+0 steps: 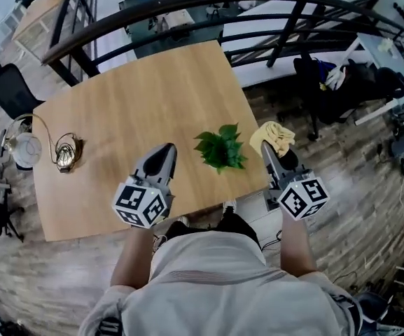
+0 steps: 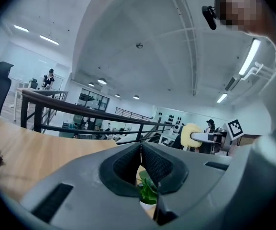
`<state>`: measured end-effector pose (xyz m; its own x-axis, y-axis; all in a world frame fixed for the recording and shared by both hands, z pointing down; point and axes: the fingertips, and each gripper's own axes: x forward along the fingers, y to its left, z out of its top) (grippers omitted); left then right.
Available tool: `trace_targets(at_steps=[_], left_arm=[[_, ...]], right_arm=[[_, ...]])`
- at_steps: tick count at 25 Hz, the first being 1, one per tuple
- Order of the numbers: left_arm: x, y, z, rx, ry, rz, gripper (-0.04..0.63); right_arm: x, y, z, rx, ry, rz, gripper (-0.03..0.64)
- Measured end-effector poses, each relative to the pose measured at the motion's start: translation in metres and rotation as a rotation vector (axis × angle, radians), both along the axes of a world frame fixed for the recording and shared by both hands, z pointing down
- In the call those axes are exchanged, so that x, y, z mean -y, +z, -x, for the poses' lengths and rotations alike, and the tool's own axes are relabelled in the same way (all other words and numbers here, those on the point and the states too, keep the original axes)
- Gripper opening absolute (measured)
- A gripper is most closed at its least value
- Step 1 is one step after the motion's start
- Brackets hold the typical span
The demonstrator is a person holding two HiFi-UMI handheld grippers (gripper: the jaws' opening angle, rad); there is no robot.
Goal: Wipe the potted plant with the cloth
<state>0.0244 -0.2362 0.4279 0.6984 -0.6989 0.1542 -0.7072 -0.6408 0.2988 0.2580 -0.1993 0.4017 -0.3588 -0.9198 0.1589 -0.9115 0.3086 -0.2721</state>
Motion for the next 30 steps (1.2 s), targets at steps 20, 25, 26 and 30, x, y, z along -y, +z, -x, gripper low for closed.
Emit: trace_targets(at_steps=[20, 25, 26, 30], left_arm=[[-0.008, 0.197, -0.06, -0.229, -0.011, 0.629, 0.142], [-0.009, 0.222, -0.083, -0.314, 0.056, 0.747, 0.143], [-0.008, 0.223, -0.088, -0.325, 0.065, 0.757, 0.143], [-0.005, 0.232, -0.096, -0.341, 0.059, 0.798, 0.141]], right_arm=[[0.07, 0.081, 0.013, 0.03, -0.333, 0.209, 0.179], [0.064, 0.09, 0.03, 0.0, -0.355, 0.243, 0.179], [0.063, 0.091, 0.034, -0.008, -0.368, 0.248, 0.179], [0.059, 0.103, 0.049, -0.041, -0.431, 0.288, 0.179]])
